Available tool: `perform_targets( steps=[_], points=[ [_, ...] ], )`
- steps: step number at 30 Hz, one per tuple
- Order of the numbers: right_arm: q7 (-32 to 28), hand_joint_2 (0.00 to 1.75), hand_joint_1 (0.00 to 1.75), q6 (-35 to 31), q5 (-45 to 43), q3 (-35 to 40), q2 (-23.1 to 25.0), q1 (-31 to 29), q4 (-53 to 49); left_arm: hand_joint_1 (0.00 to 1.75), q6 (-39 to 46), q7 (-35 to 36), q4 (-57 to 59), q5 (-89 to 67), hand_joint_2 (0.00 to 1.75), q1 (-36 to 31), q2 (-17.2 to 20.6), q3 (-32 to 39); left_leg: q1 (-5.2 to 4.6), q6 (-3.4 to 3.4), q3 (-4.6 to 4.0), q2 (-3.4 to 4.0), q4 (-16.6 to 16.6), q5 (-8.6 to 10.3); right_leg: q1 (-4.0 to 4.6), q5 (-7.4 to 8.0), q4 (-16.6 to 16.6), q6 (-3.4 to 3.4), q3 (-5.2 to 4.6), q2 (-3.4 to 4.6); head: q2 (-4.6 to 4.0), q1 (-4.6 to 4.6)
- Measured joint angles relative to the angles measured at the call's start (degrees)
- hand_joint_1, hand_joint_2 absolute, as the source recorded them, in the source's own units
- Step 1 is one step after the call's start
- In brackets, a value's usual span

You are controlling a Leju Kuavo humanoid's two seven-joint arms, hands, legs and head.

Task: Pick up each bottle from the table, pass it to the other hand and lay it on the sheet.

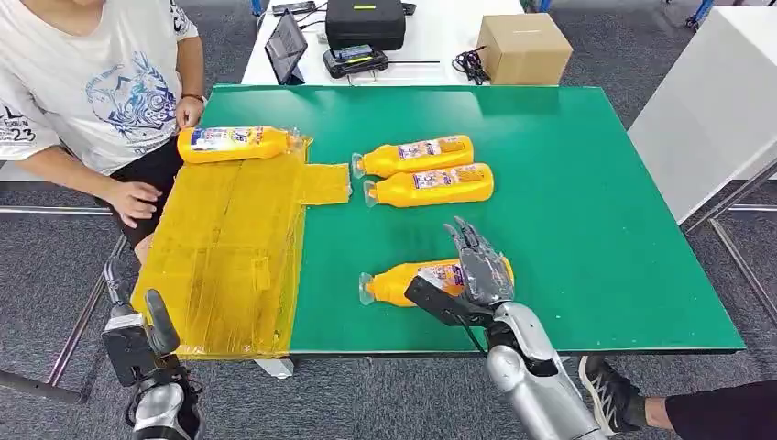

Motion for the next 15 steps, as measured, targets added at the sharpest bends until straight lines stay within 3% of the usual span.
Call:
perform_targets(
  steps=[15],
  points=[
    [0.0, 1.75, 0.0, 10.5, -9.2, 1.0, -5.0, -3.2, 1.8, 0.0, 1.0, 0.0, 0.2, -0.2, 0.0, -0.3, 0.0, -3.0, 0.0, 0.02, -0.02, -0.04, 0.0, 0.01, -0.04, 0.01, 0.0, 0.0, 0.02, -0.02, 0.0, 0.02]
  ],
)
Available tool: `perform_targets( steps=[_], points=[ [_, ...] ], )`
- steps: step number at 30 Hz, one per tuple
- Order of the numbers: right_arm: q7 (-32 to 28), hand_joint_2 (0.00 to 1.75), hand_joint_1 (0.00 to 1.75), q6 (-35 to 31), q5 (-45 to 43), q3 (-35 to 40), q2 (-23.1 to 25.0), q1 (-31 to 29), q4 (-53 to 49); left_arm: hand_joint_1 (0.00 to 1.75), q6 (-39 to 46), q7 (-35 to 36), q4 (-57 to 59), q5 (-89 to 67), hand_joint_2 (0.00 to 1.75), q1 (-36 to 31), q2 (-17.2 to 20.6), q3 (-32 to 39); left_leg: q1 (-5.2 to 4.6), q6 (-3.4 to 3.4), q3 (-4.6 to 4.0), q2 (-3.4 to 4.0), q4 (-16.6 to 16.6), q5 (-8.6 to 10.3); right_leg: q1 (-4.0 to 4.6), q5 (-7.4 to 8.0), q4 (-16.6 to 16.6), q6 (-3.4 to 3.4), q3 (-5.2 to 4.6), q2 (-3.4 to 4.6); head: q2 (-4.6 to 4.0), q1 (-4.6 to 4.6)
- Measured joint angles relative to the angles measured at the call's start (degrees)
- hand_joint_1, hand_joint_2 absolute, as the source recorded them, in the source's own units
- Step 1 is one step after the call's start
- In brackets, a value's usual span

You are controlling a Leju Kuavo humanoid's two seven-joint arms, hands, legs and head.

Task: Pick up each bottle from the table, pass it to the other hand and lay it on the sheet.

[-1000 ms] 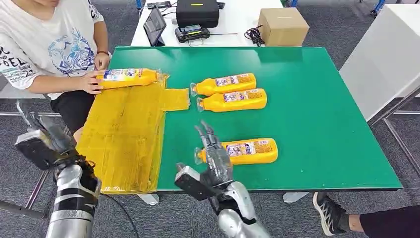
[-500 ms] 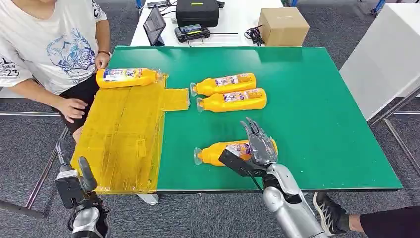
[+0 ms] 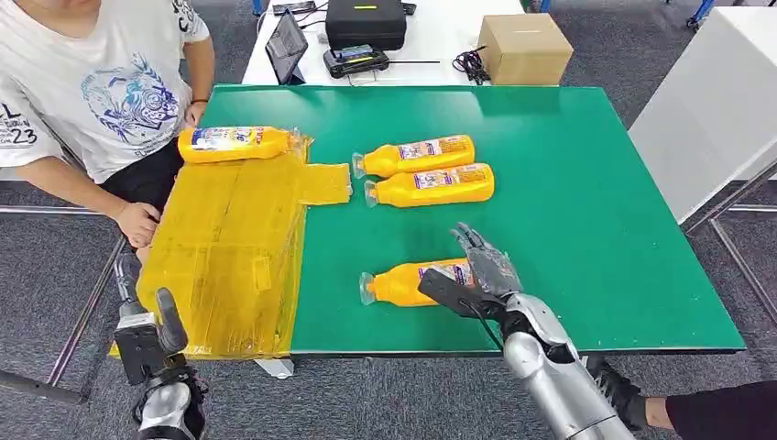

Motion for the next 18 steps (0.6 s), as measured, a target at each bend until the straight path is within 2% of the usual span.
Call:
perform_targets(
  steps=[13, 14, 18],
  points=[
    [-0.9, 1.75, 0.0, 4.3, -4.5, 3.1, -3.5, -3.1, 4.9, 0.0, -0.1, 0.0, 2.8, 0.2, 0.0, -1.1, 0.0, -2.7, 0.01, 0.0, 0.01, 0.02, 0.0, 0.0, 0.01, 0.0, 0.0, 0.0, -0.01, 0.01, 0.0, -0.02],
    [-1.1, 1.75, 0.0, 4.9, -5.0, 3.2, -3.6, -3.4, 5.1, 0.0, -0.1, 0.0, 3.1, 0.2, 1.75, -1.2, 0.0, -2.9, 0.01, 0.0, 0.01, 0.02, 0.0, 0.0, 0.01, 0.0, 0.0, 0.0, -0.01, 0.01, 0.0, -0.02],
    [-1.6, 1.75, 0.0, 7.8, -7.2, 4.5, -4.7, -5.1, 6.7, 0.0, -0.1, 0.0, 4.7, 0.2, 1.75, -2.2, 0.0, -4.0, 0.0, 0.0, 0.01, 0.01, 0.0, 0.0, 0.0, 0.0, 0.0, 0.0, 0.01, 0.0, 0.0, 0.0]
  ],
)
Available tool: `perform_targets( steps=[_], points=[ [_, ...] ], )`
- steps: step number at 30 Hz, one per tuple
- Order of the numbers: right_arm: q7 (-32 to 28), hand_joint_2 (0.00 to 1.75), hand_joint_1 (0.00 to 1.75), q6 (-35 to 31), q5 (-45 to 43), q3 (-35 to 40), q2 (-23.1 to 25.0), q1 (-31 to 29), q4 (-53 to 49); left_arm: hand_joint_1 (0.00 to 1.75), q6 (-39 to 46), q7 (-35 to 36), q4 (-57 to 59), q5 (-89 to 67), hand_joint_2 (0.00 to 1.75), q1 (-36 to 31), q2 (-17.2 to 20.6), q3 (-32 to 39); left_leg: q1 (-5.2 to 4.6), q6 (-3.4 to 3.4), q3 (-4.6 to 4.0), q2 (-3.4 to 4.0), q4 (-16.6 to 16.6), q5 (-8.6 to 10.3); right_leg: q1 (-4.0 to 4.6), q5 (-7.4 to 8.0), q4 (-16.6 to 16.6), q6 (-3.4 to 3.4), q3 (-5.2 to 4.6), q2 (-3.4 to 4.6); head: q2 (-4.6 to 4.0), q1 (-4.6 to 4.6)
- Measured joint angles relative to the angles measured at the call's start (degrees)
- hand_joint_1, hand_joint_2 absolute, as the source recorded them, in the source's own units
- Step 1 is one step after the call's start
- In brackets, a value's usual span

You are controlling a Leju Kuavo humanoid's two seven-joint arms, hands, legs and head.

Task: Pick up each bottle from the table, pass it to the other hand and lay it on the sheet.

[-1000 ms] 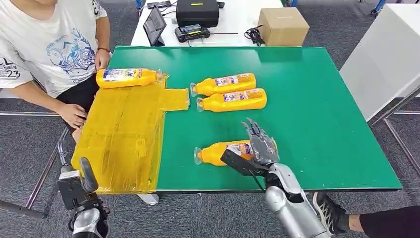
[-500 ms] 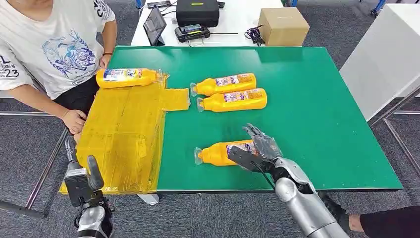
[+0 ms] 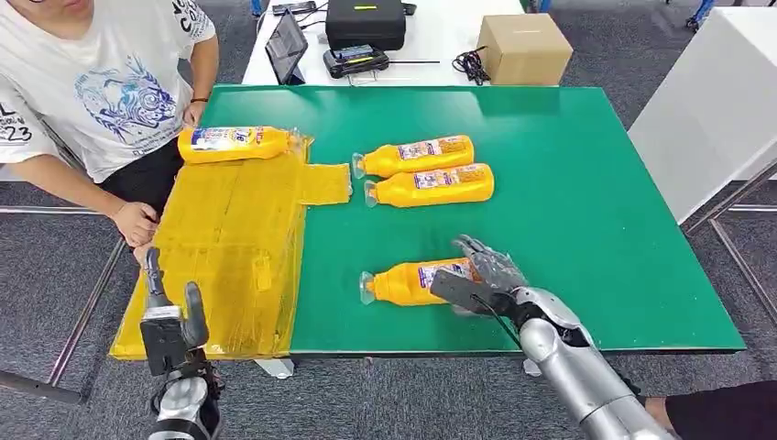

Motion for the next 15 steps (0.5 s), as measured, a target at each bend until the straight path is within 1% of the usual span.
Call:
perform_targets(
  steps=[7, 9, 13, 15],
  points=[
    [-0.2, 1.75, 0.0, 3.7, -0.8, 3.6, -1.7, -4.2, 4.2, 0.0, -0.3, 0.0, 3.2, 0.1, 1.75, -2.0, 0.0, -1.8, -0.01, 0.01, 0.13, 0.0, 0.0, 0.01, -0.01, 0.02, 0.0, 0.02, 0.12, 0.0, 0.0, 0.0],
    [0.1, 1.75, 0.0, 5.8, -1.4, 4.8, -2.6, -5.7, 4.9, 0.0, -0.5, 0.0, 4.1, 0.6, 1.75, -2.4, 0.0, -2.1, -0.01, 0.02, 0.12, 0.0, 0.0, 0.02, 0.0, 0.03, 0.0, 0.04, 0.13, 0.0, 0.0, 0.0],
    [2.3, 1.75, 0.0, 12.6, -4.0, 8.7, -5.5, -9.8, 6.0, 0.0, -1.3, 0.0, 5.6, 2.0, 1.75, -3.2, -0.1, -2.9, -0.02, 0.09, 0.08, -0.01, 0.0, 0.06, -0.02, 0.07, 0.0, 0.09, 0.11, -0.01, 0.0, 0.0],
    [2.9, 1.75, 0.0, 14.0, -4.8, 10.1, -6.4, -11.3, 6.3, 0.0, -1.4, 0.0, 6.2, 2.2, 1.75, -3.6, -0.1, -3.1, -0.03, 0.09, 0.06, 0.01, 0.0, 0.06, -0.02, 0.1, 0.0, 0.13, 0.11, 0.01, 0.0, -0.02]
  ],
)
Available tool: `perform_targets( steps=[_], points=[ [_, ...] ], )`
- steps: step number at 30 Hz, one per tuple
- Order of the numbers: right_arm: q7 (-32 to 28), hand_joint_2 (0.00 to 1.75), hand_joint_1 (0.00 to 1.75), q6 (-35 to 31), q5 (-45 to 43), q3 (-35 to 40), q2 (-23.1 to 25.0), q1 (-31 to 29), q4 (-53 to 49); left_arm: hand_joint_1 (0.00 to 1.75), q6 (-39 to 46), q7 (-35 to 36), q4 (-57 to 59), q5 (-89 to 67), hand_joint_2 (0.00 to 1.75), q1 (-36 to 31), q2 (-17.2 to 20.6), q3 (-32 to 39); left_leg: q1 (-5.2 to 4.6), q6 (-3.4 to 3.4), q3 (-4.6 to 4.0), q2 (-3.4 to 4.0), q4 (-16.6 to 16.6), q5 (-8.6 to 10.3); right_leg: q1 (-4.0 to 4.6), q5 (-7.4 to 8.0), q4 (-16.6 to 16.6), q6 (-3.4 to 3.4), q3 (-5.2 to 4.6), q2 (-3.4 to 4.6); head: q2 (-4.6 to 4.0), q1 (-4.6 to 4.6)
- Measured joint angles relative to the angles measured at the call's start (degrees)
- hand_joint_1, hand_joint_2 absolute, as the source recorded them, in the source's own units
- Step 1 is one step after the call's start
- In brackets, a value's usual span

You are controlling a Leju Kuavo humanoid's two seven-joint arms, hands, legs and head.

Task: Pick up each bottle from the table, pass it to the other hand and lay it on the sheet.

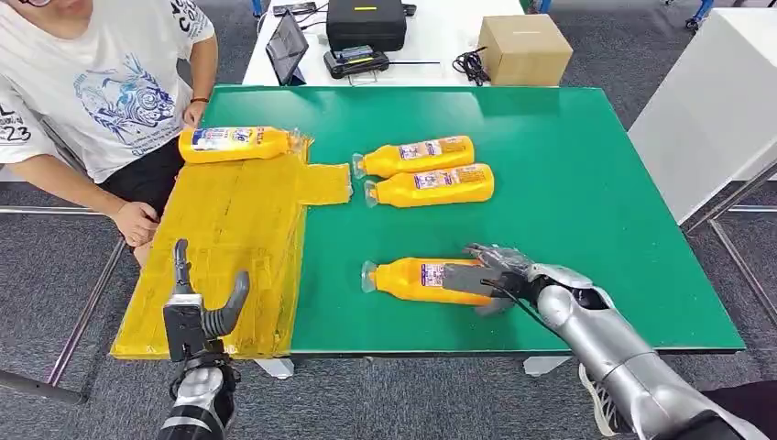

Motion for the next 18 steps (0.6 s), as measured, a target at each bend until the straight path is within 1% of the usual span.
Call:
perform_targets(
  steps=[4, 5, 6, 7, 8, 9, 10, 11, 12, 13, 15, 18],
  points=[
    [2.4, 1.75, 0.0, 5.4, -4.3, 4.6, -2.1, -4.8, 0.5, 0.0, -0.6, 0.0, 1.1, 1.2, 1.75, -0.8, -0.2, -0.6, -0.01, 0.01, -0.04, 0.0, 0.0, 0.01, -0.01, 0.01, 0.0, 0.01, -0.03, 0.0, 0.0, 0.0],
    [3.0, 1.75, 0.1, 6.6, -5.7, 5.9, -2.6, -6.5, 0.5, 0.0, -0.7, 0.0, 1.3, 1.3, 1.75, -0.9, -0.2, -0.8, -0.01, 0.0, -0.03, 0.01, 0.0, 0.01, -0.01, 0.01, 0.0, 0.01, -0.04, 0.0, 0.0, -0.02],
    [3.8, 1.75, 0.3, 7.8, -7.5, 7.6, -3.1, -8.3, 0.5, 0.0, -0.7, 0.0, 1.6, 1.6, 1.75, -1.1, -0.3, -1.0, -0.01, 0.0, -0.03, 0.02, 0.0, 0.01, -0.01, 0.01, 0.0, 0.02, -0.04, 0.01, 0.0, -0.02],
    [4.6, 1.75, 0.37, 8.6, -9.0, 9.2, -3.6, -10.1, 0.5, 0.0, -0.7, 0.0, 1.8, 1.9, 1.75, -1.2, -0.3, -1.2, -0.01, 0.0, -0.02, 0.02, 0.0, 0.01, 0.0, 0.01, 0.0, 0.01, -0.04, 0.01, 0.0, 0.0],
    [5.2, 1.75, 0.96, 9.0, -10.2, 10.8, -4.0, -11.9, 0.4, 0.0, -0.7, 0.0, 1.9, 2.0, 1.75, -1.3, -0.4, -1.2, -0.01, 0.0, -0.02, 0.02, 0.0, 0.01, 0.0, 0.01, 0.0, 0.01, -0.04, 0.01, 0.0, 0.0],
    [5.6, 1.75, 1.33, 9.2, -11.2, 12.1, -4.3, -13.3, 0.4, 0.0, -0.7, 0.0, 2.0, 2.3, 1.75, -1.3, -0.5, -1.3, -0.01, 0.0, -0.02, 0.01, 0.0, 0.02, 0.0, 0.01, 0.0, 0.01, -0.04, 0.0, 0.0, 0.0],
    [6.1, 1.75, 1.38, 9.3, -12.6, 13.5, -4.6, -14.6, 0.2, 0.0, -0.7, 0.0, 2.1, 2.4, 1.75, -1.3, -0.5, -1.4, -0.01, 0.01, -0.02, 0.0, 0.0, 0.02, 0.0, 0.04, 0.0, 0.05, -0.04, 0.0, 0.0, 0.0],
    [6.4, 1.75, 1.5, 9.3, -13.7, 14.9, -4.9, -15.7, 0.0, 0.0, -0.7, 0.0, 2.1, 2.5, 1.75, -1.4, -0.5, -1.4, 0.0, 0.01, -0.02, -0.01, 0.0, 0.02, 0.0, 0.04, 0.0, 0.05, -0.04, 0.0, 0.0, 0.0],
    [6.7, 1.75, 1.66, 9.3, -14.4, 16.3, -5.2, -16.8, -0.2, 0.0, -0.8, 0.0, 2.1, 2.6, 1.75, -1.4, -0.6, -1.4, 0.0, 0.01, -0.02, -0.02, 0.0, 0.02, 0.0, 0.04, 0.0, 0.05, -0.05, 0.0, 0.0, -0.02],
    [7.0, 1.75, 1.61, 9.2, -15.0, 17.6, -5.4, -17.7, -0.4, 0.0, -0.8, 0.0, 2.1, 2.8, 1.75, -1.4, -0.7, -1.4, 0.0, 0.01, -0.02, -0.02, 0.0, 0.02, 0.0, 0.04, 0.0, 0.05, -0.04, 0.0, 0.0, 0.0],
    [7.4, 1.75, 1.2, 8.7, -15.7, 19.7, -5.7, -18.9, -0.7, 0.0, -0.8, 0.0, 2.2, 2.9, 1.75, -1.5, -0.7, -1.4, 0.0, 0.01, -0.03, -0.01, 0.0, 0.02, 0.0, 0.04, 0.0, 0.05, -0.04, 0.0, 0.0, 0.0],
    [7.4, 1.75, 1.2, 7.6, -16.3, 22.8, -6.0, -20.0, -0.9, 0.0, -1.0, 0.0, 2.5, 3.0, 1.75, -1.7, -0.7, -1.4, -0.01, 0.01, -0.03, -0.02, 0.0, 0.02, 0.0, 0.04, 0.0, 0.05, -0.04, 0.0, 0.0, 0.02]
  ],
)
